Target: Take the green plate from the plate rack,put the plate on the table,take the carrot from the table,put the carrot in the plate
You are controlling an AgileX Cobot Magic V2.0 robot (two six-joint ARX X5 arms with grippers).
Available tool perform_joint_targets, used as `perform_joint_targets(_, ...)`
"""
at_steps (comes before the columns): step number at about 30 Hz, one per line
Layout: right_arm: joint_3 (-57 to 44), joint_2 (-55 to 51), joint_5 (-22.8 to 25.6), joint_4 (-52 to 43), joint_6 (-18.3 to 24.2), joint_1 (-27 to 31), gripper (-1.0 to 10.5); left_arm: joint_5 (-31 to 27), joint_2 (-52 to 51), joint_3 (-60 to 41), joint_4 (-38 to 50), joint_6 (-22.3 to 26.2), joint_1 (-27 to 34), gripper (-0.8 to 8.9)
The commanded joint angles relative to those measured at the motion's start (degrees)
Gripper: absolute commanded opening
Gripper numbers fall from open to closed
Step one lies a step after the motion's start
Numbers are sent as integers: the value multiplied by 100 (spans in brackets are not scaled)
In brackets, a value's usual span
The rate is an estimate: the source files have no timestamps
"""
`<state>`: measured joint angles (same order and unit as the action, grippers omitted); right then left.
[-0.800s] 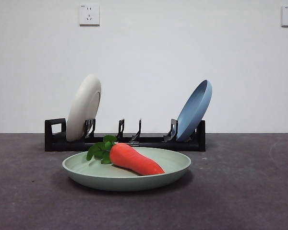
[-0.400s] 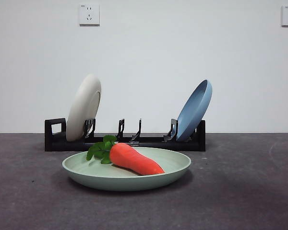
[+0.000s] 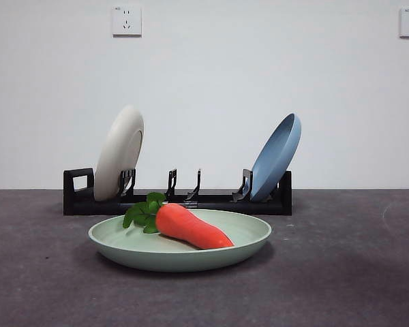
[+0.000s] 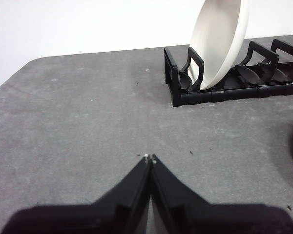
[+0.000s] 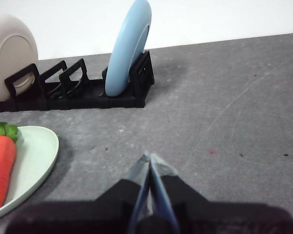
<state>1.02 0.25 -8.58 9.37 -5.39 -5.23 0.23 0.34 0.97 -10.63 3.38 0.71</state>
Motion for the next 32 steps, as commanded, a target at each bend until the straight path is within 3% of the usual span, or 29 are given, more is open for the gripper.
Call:
perform_joint_targets(1, -68, -20, -17, 55, -90, -7, 0, 4, -15, -76, 28, -39, 17, -4)
perform_joint_targets(4, -68, -20, 0, 48, -249, -7, 1, 4, -15, -76, 28, -39, 17, -4)
perform_joint_targets(32, -68, -20, 0, 48, -249, -7, 1, 4, -15, -76, 28, -39, 17, -4)
